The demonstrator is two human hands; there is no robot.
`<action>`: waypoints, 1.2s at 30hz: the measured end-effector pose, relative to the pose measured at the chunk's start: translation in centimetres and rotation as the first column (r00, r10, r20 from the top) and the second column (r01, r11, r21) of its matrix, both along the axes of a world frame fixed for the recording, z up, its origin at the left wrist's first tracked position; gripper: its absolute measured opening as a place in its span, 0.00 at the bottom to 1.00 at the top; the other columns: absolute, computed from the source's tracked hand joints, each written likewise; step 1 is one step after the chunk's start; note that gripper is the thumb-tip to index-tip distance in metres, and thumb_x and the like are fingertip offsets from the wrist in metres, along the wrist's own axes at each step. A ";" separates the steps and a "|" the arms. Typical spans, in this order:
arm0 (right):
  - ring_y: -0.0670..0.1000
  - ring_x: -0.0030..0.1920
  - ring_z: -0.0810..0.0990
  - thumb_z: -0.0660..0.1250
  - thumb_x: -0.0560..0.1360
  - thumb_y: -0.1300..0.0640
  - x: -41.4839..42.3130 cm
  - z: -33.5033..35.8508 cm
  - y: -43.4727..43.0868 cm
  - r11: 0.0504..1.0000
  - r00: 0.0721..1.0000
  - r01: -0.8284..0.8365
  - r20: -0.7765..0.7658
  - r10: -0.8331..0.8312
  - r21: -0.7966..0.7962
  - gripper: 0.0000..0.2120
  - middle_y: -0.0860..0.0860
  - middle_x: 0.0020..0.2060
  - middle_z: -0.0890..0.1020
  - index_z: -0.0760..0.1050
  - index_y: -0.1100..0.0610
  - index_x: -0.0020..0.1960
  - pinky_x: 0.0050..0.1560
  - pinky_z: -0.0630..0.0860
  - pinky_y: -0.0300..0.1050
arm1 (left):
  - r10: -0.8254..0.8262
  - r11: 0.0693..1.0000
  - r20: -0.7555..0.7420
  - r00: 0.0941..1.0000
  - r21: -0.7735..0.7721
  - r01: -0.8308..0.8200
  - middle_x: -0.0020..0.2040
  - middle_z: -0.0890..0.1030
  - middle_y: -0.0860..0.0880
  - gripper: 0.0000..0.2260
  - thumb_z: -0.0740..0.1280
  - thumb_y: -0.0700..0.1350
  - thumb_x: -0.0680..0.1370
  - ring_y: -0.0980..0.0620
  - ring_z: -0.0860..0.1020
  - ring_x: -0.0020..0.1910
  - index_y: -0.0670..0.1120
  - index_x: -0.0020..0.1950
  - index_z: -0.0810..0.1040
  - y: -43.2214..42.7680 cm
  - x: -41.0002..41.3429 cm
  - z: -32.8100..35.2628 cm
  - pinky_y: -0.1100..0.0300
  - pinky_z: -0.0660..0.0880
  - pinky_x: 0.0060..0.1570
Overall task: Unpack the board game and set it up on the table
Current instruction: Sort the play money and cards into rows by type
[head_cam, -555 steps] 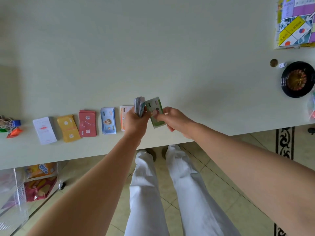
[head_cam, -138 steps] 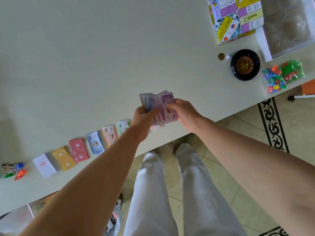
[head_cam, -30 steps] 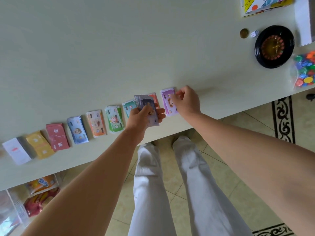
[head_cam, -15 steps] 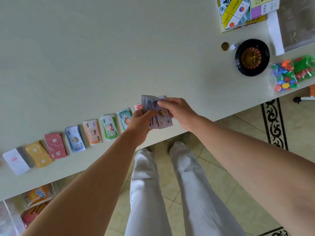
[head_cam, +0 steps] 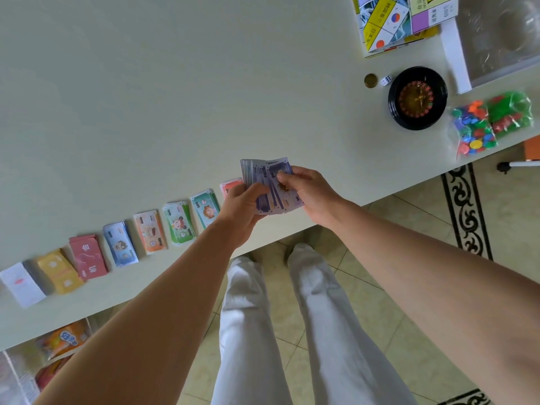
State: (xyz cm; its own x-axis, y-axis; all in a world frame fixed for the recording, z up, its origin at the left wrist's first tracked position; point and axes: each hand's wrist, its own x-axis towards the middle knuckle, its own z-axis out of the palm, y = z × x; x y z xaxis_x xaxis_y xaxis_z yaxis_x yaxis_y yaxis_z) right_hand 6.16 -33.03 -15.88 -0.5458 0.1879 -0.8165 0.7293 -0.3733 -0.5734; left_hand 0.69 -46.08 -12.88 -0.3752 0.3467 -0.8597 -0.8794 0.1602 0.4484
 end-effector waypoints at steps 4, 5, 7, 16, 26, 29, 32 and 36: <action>0.54 0.49 0.83 0.62 0.80 0.55 0.3 0.0 0.2 1.000 1.000 0.006 -0.001 -0.006 -0.017 0.10 0.53 0.47 0.84 0.78 0.57 0.57 0.51 0.79 0.49 | -0.006 0.998 -0.049 0.999 -0.061 0.003 0.46 0.82 0.43 0.07 0.63 0.33 0.78 0.48 0.83 0.44 0.43 0.51 0.77 0.3 0.3 -0.3 0.54 0.81 0.48; 0.54 0.48 0.83 0.61 0.80 0.55 0.4 0.0 0.2 1.000 1.000 0.013 -0.002 -0.013 -0.013 0.10 0.52 0.47 0.84 0.77 0.57 0.57 0.50 0.78 0.48 | 0.003 0.999 -0.038 0.999 -0.050 -0.005 0.47 0.82 0.42 0.07 0.63 0.33 0.78 0.47 0.83 0.44 0.43 0.51 0.76 0.4 0.4 -0.3 0.54 0.81 0.48; 0.53 0.48 0.83 0.61 0.80 0.55 0.6 -0.1 0.5 0.999 0.999 0.035 0.000 -0.035 -0.007 0.10 0.52 0.47 0.84 0.77 0.58 0.57 0.50 0.78 0.48 | 0.013 1.000 -0.004 1.000 -0.026 -0.013 0.47 0.82 0.42 0.07 0.62 0.33 0.78 0.48 0.83 0.45 0.42 0.51 0.76 0.7 0.5 -0.1 0.55 0.81 0.48; 0.51 0.46 0.83 0.62 0.80 0.56 1.1 0.0 1.3 0.998 0.998 0.066 -0.011 -0.066 -0.012 0.08 0.52 0.45 0.84 0.77 0.58 0.55 0.47 0.79 0.46 | -0.012 0.997 -0.024 1.000 -0.071 0.010 0.45 0.81 0.45 0.08 0.60 0.33 0.79 0.49 0.81 0.47 0.44 0.49 0.75 1.9 1.1 0.3 0.54 0.79 0.52; 0.52 0.48 0.83 0.62 0.80 0.54 1.5 -0.6 1.9 0.996 0.998 0.060 0.031 -0.062 0.059 0.09 0.53 0.48 0.84 0.77 0.57 0.55 0.47 0.78 0.45 | -0.071 0.990 -0.082 0.994 -0.132 0.060 0.44 0.78 0.47 0.08 0.60 0.33 0.80 0.51 0.80 0.46 0.45 0.47 0.74 2.5 1.2 0.4 0.59 0.79 0.45; 0.52 0.49 0.83 0.61 0.80 0.53 1.5 -0.7 1.9 0.995 0.997 0.065 0.037 -0.068 0.074 0.07 0.52 0.48 0.84 0.77 0.53 0.52 0.49 0.78 0.46 | -0.066 0.986 -0.081 0.995 -0.155 0.053 0.46 0.79 0.46 0.07 0.62 0.33 0.79 0.47 0.80 0.50 0.45 0.48 0.74 2.5 1.0 0.0 0.55 0.79 0.51; 0.51 0.48 0.83 0.61 0.80 0.54 1.4 -0.7 2.1 0.994 0.996 0.086 0.032 -0.089 0.067 0.06 0.50 0.46 0.83 0.76 0.52 0.50 0.47 0.78 0.44 | -0.082 0.977 -0.086 0.993 -0.204 0.062 0.49 0.80 0.45 0.06 0.65 0.35 0.78 0.44 0.80 0.54 0.44 0.50 0.75 2.7 0.9 -0.4 0.49 0.78 0.57; 0.50 0.46 0.84 0.62 0.80 0.55 1.4 -0.7 2.4 0.991 0.993 0.116 0.029 -0.118 0.063 0.06 0.50 0.45 0.83 0.77 0.54 0.52 0.45 0.80 0.43 | -0.064 0.955 -0.104 0.992 -0.296 0.031 0.50 0.80 0.44 0.09 0.71 0.35 0.73 0.43 0.80 0.53 0.46 0.48 0.75 3.0 0.7 -0.7 0.47 0.78 0.57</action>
State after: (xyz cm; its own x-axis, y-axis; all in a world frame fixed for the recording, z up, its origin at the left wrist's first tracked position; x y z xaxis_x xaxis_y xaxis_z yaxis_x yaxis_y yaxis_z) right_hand 7.54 -30.59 -16.62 -0.4904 0.2994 -0.8184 0.7012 -0.4220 -0.5746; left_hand 1.44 -43.10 -13.60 -0.4636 0.1052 -0.8798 -0.8147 0.3399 0.4699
